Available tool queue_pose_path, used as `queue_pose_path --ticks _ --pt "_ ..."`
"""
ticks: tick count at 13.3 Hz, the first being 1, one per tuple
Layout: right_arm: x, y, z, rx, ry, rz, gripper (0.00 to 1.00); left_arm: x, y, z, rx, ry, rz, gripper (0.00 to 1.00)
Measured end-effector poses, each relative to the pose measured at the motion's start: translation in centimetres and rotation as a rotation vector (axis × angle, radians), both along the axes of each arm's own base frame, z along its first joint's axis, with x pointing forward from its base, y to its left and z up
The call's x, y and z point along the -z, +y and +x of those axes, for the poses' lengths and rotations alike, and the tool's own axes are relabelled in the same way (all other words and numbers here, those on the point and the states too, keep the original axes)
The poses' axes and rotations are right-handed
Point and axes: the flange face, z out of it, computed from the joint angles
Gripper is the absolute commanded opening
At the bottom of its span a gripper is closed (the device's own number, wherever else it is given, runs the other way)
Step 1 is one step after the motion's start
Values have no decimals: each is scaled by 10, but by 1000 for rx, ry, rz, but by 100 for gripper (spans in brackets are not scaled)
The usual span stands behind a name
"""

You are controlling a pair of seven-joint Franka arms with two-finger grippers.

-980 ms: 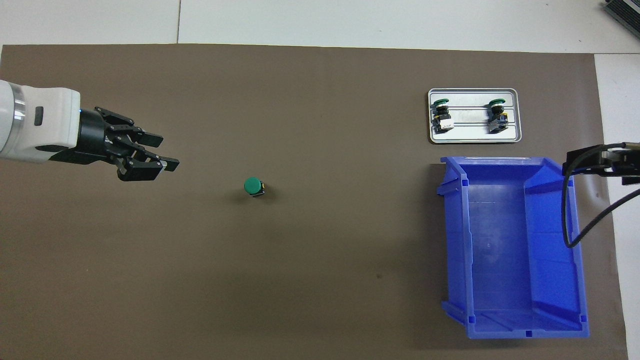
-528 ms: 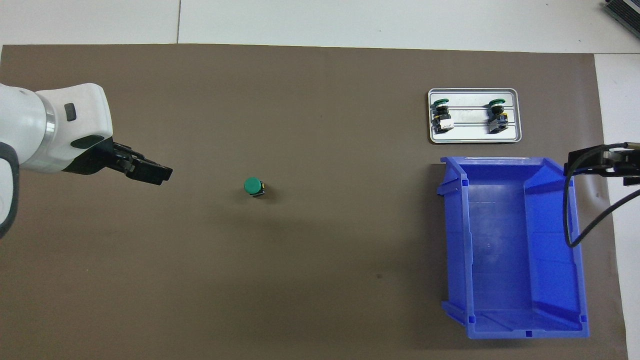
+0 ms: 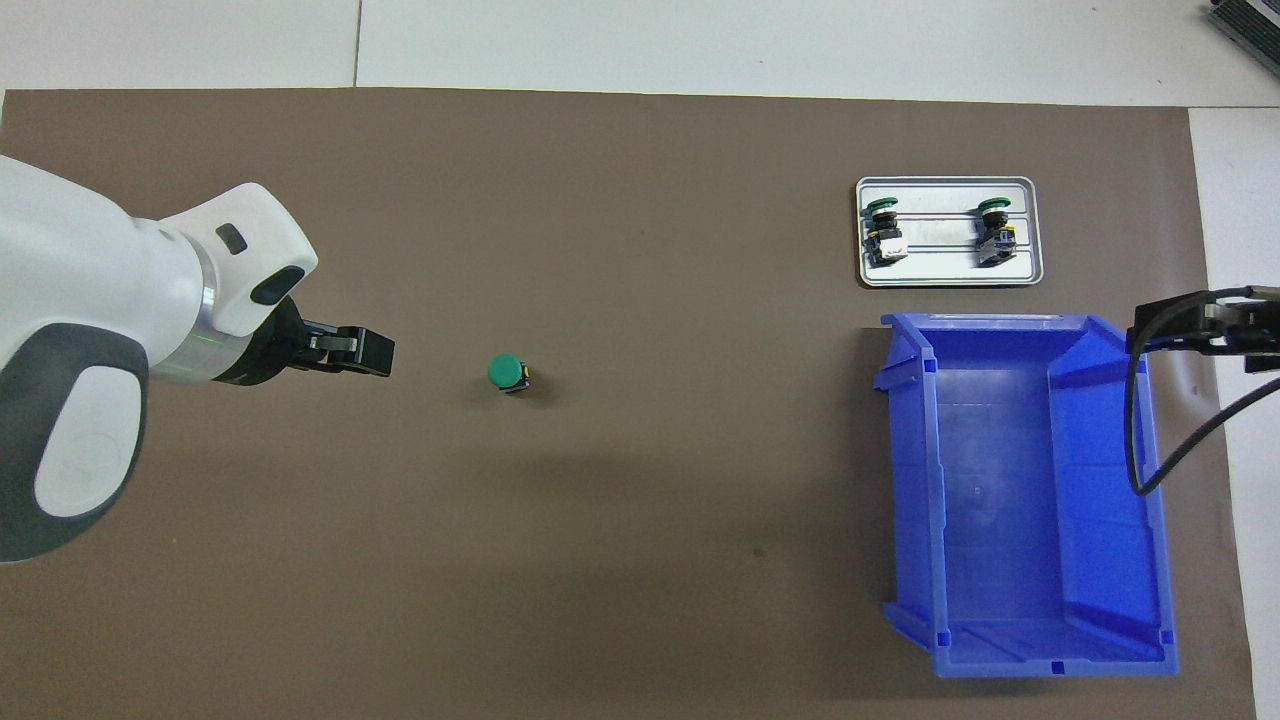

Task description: Place and press button with both arms

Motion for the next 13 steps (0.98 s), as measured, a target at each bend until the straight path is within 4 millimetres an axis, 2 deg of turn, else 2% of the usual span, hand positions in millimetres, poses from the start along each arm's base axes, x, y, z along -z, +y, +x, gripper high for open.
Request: queue_pose_path --ticks 1,3,4,7,13 --pt "0 0 0 0 0 0 100 5 -10 -2 1 -12 -3 37" --pt "0 0 0 1 0 0 100 24 -33 -7 4 -24 -8 9" --pt "0 -1 0 2 0 0 100 36 -45 -9 -8 -28 -11 0" --pt "0 -1 0 2 1 0 100 65 -67 -2 -28 -39 -18 0" --pt "2 -5 -1 9 4 0 100 96 -70 10 -47 -47 -20 0"
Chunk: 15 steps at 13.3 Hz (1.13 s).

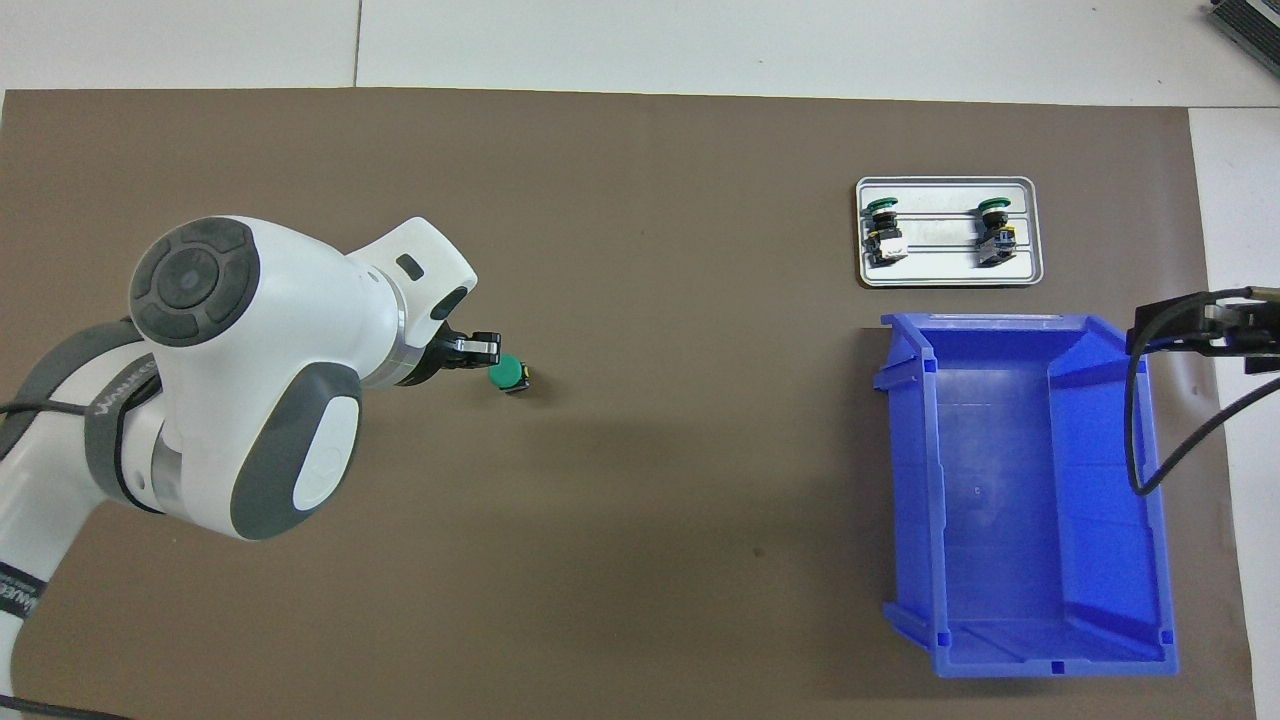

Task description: Place and press button with both arms

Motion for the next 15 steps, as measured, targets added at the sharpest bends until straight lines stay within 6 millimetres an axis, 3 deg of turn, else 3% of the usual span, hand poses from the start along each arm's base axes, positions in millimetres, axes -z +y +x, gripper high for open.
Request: queue_pose_path --ticks 7,15 --pt "1 -1 0 1 3 0 100 66 -22 -1 13 -15 0 0" --pt "2 -1 -1 1 4 0 100 83 -22 -5 16 12 14 0"
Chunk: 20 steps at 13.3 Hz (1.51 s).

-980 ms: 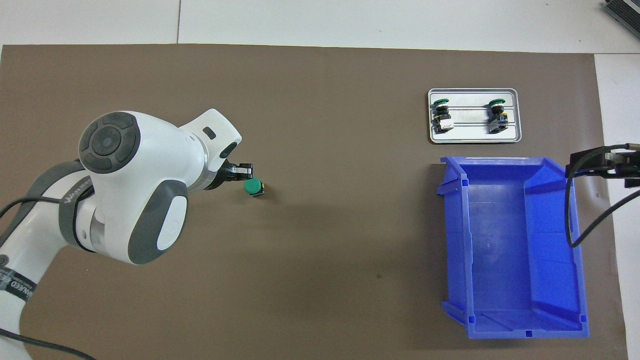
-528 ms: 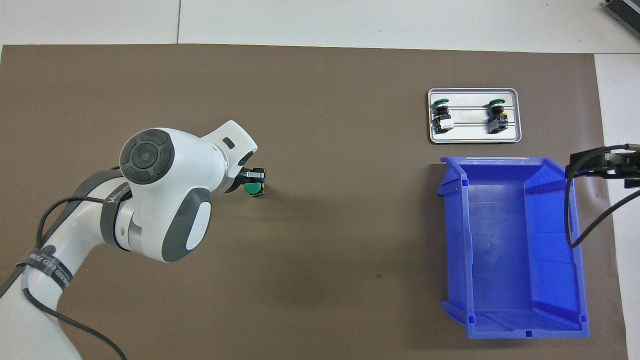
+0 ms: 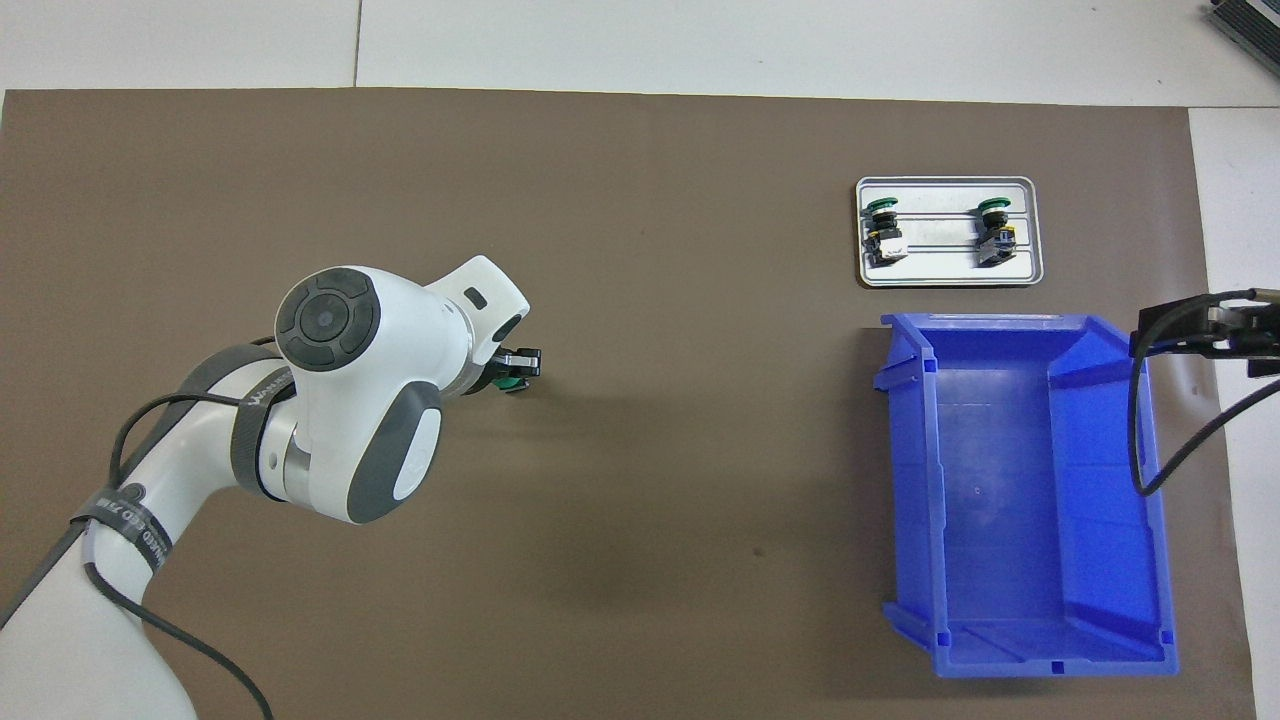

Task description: Place and press button with both arms

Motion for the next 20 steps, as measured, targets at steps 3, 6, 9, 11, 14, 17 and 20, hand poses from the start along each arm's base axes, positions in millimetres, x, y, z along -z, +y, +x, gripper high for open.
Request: queue_pose_path --ticks 3,6,9,11,14,17,20 --pt "0 0 0 0 0 0 100 4 1 -1 -2 -5 0 0" --pt "0 0 0 0 1 0 100 7 2 -1 -6 -25 -5 0" --pt "0 0 0 0 1 0 100 9 3 -1 -11 -54 -15 0" --pt "0 0 0 0 1 0 100 9 3 -1 -12 -55 -15 0" --pt "0 0 0 0 0 0 100 9 3 -1 11 -64 6 0" --pt "0 0 0 0 0 0 100 4 1 -2 48 -47 52 0" --pt "0 0 0 0 0 0 100 -10 4 5 50 -29 68 0"
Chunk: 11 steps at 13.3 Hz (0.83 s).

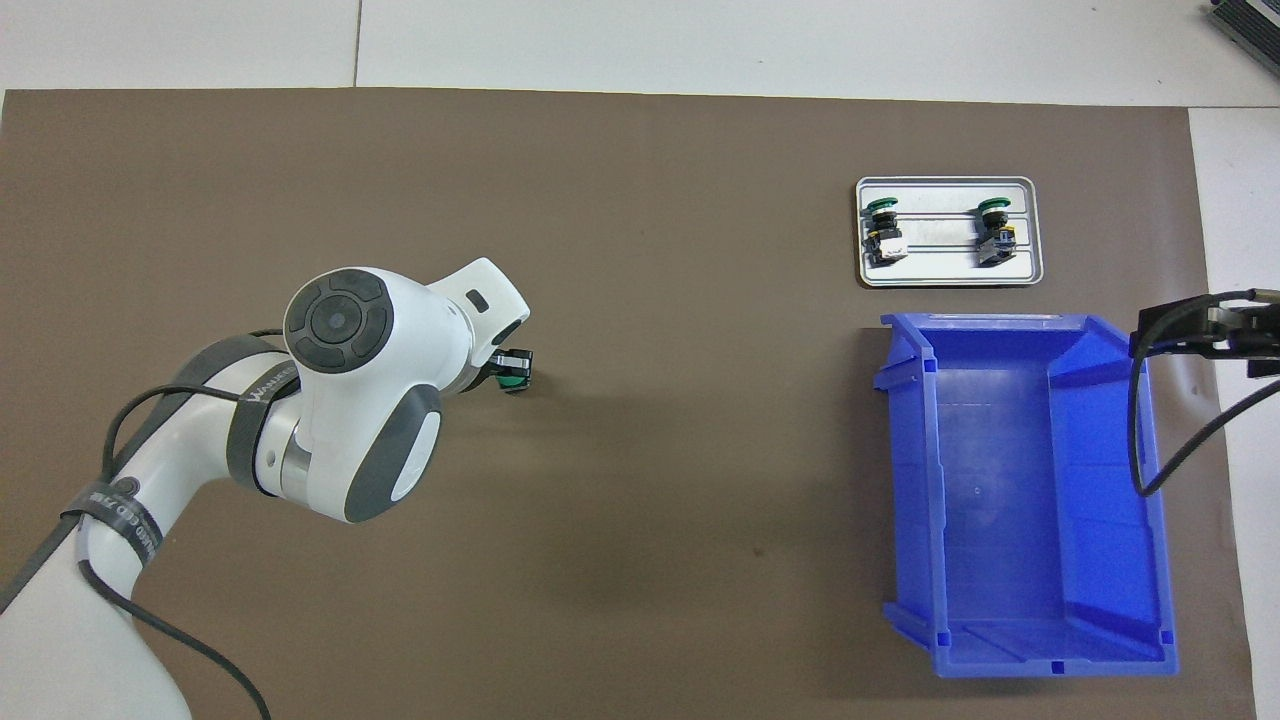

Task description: Place and press button with both arms

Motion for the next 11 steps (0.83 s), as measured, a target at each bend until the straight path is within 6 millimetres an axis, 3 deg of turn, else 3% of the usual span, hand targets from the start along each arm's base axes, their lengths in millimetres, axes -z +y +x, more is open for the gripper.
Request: queue_pose_path --ticks 3,5,7,9,11 --pt "0 0 0 0 1 0 100 -28 3 13 -11 -7 -4 0" --pt "0 0 0 0 1 0 100 -55 15 27 -36 -5 -3 0" --pt "0 3 0 -6 1 0 100 -87 41 44 -81 -5 -2 0" --pt "2 15 1 -28 3 4 100 -116 78 61 -120 -15 -2 11" --pt "7 46 7 -52 -11 20 100 -137 121 71 -117 -11 8 26"
